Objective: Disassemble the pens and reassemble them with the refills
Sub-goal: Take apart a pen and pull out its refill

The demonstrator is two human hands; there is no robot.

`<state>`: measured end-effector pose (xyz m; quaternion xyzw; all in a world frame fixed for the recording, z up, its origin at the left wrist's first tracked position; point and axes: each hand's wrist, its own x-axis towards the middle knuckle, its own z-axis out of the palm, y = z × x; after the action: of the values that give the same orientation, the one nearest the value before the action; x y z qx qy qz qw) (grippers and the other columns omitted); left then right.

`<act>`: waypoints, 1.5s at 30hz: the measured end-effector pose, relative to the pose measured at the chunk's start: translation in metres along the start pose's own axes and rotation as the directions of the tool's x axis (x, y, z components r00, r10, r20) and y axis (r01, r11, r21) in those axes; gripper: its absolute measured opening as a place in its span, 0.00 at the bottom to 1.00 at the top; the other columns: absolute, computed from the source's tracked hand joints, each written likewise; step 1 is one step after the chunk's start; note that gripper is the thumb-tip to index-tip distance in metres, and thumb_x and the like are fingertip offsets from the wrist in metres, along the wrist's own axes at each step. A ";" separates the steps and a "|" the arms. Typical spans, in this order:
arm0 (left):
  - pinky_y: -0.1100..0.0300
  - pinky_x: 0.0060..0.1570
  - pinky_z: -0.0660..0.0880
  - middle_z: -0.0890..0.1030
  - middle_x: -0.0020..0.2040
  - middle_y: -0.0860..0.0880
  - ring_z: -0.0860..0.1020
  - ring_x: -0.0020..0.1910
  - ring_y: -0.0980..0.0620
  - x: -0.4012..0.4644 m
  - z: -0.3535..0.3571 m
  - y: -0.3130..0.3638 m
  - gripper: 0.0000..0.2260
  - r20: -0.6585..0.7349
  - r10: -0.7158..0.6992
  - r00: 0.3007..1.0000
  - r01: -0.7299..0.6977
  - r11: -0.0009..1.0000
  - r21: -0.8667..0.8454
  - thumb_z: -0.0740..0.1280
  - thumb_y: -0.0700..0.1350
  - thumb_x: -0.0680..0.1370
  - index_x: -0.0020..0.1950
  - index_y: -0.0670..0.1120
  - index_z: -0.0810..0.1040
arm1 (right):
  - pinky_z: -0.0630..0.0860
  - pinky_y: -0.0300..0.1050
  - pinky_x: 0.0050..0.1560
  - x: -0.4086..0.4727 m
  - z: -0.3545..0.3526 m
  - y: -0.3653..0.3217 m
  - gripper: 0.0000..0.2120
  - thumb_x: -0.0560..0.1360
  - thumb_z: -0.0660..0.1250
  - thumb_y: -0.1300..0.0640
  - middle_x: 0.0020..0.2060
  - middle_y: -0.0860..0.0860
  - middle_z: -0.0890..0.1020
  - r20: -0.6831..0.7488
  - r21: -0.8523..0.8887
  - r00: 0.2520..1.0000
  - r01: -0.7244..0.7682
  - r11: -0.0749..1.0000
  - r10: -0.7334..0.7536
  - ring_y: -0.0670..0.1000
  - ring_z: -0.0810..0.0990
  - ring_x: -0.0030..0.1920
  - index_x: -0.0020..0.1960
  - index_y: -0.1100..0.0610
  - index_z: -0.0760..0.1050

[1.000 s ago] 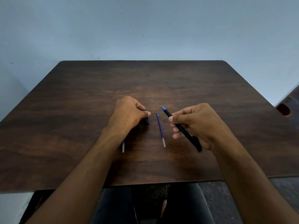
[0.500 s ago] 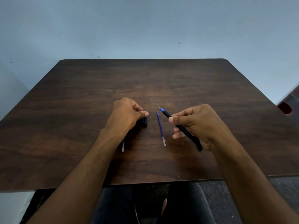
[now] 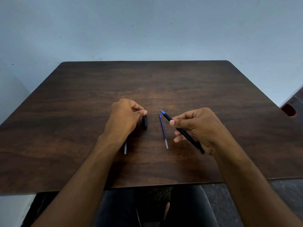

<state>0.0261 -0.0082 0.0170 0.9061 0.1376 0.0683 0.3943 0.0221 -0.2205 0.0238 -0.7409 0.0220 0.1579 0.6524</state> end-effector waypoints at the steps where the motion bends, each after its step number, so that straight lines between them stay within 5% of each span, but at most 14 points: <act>1: 0.59 0.42 0.80 0.84 0.39 0.54 0.81 0.38 0.59 -0.003 0.000 0.000 0.03 -0.028 0.032 0.999 -0.034 0.998 -0.045 0.75 0.49 0.75 0.46 0.52 0.85 | 0.84 0.50 0.34 -0.001 0.001 0.000 0.04 0.71 0.77 0.66 0.30 0.58 0.84 0.005 0.002 1.000 0.008 1.000 -0.008 0.55 0.83 0.30 0.43 0.67 0.84; 6: 0.63 0.35 0.77 0.87 0.39 0.51 0.80 0.33 0.59 -0.021 0.008 0.004 0.06 0.024 0.053 0.998 -0.038 0.905 -0.423 0.71 0.50 0.78 0.44 0.50 0.86 | 0.84 0.48 0.34 -0.006 0.009 -0.001 0.03 0.73 0.75 0.67 0.36 0.64 0.84 0.059 0.063 0.991 0.113 0.992 -0.117 0.56 0.83 0.33 0.46 0.67 0.84; 10: 0.64 0.36 0.75 0.86 0.45 0.45 0.77 0.36 0.57 -0.038 0.014 0.007 0.07 0.242 0.018 0.970 0.167 0.671 -0.722 0.70 0.44 0.79 0.50 0.43 0.86 | 0.83 0.47 0.34 -0.007 0.014 0.000 0.06 0.74 0.73 0.67 0.37 0.66 0.82 0.107 0.098 0.978 0.170 0.980 -0.180 0.56 0.81 0.34 0.51 0.69 0.83; 17: 0.65 0.35 0.70 0.88 0.50 0.46 0.71 0.35 0.57 -0.044 0.014 0.012 0.07 0.248 -0.006 0.969 0.215 0.522 -0.825 0.70 0.42 0.78 0.53 0.42 0.86 | 0.82 0.52 0.38 -0.006 0.012 0.006 0.10 0.79 0.69 0.62 0.38 0.61 0.81 0.257 0.089 0.957 0.113 0.990 -0.133 0.56 0.80 0.35 0.51 0.70 0.82; 24: 0.62 0.34 0.70 0.88 0.45 0.45 0.69 0.28 0.57 -0.048 0.020 0.017 0.05 0.122 -0.067 0.990 0.138 0.558 -0.818 0.74 0.44 0.74 0.45 0.43 0.87 | 0.79 0.48 0.35 -0.005 0.008 0.008 0.08 0.79 0.69 0.62 0.34 0.57 0.82 0.257 -0.004 0.955 0.155 0.988 -0.149 0.55 0.80 0.34 0.50 0.67 0.84; 31: 0.60 0.32 0.69 0.80 0.30 0.51 0.69 0.29 0.55 -0.044 0.022 0.013 0.18 0.103 -0.120 0.987 0.153 0.550 -0.821 0.80 0.56 0.59 0.38 0.44 0.85 | 0.80 0.47 0.35 -0.005 0.007 0.002 0.07 0.76 0.73 0.62 0.32 0.56 0.83 0.220 -0.092 0.956 0.219 0.971 -0.195 0.55 0.80 0.31 0.48 0.66 0.85; 33: 0.58 0.39 0.70 0.80 0.34 0.51 0.71 0.33 0.55 -0.043 0.019 0.011 0.17 0.145 -0.068 0.987 0.158 0.561 -0.812 0.79 0.57 0.62 0.40 0.46 0.85 | 0.80 0.47 0.35 -0.004 0.007 0.001 0.06 0.76 0.73 0.62 0.31 0.55 0.83 0.216 -0.094 0.957 0.220 0.971 -0.196 0.54 0.80 0.31 0.48 0.67 0.84; 36: 0.56 0.48 0.68 0.87 0.53 0.53 0.77 0.43 0.60 -0.042 0.014 0.007 0.11 0.217 0.064 0.974 0.140 0.583 -0.800 0.73 0.52 0.75 0.54 0.49 0.86 | 0.80 0.44 0.34 -0.004 0.005 -0.002 0.06 0.76 0.73 0.62 0.30 0.54 0.83 0.212 -0.116 0.956 0.228 0.967 -0.200 0.52 0.81 0.29 0.49 0.66 0.84; 39: 0.58 0.46 0.67 0.86 0.56 0.51 0.76 0.43 0.60 -0.043 0.010 0.005 0.09 0.274 0.111 0.955 0.164 0.571 -0.805 0.69 0.45 0.79 0.57 0.49 0.85 | 0.81 0.43 0.34 -0.005 0.004 -0.004 0.07 0.76 0.73 0.62 0.31 0.54 0.83 0.222 -0.142 0.954 0.235 0.962 -0.200 0.52 0.81 0.30 0.49 0.66 0.85; 45: 0.62 0.34 0.67 0.83 0.36 0.51 0.70 0.35 0.56 -0.042 0.013 0.011 0.16 0.148 -0.072 0.986 0.162 0.551 -0.819 0.79 0.56 0.61 0.40 0.46 0.85 | 0.83 0.44 0.34 -0.008 0.008 -0.009 0.07 0.75 0.74 0.63 0.31 0.55 0.83 0.236 -0.131 0.950 0.238 0.962 -0.203 0.50 0.81 0.28 0.50 0.67 0.84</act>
<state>-0.0089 -0.0367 0.0157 0.6058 0.1302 0.0545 0.7830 0.0154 -0.2132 0.0337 -0.7658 -0.1463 0.1662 0.6038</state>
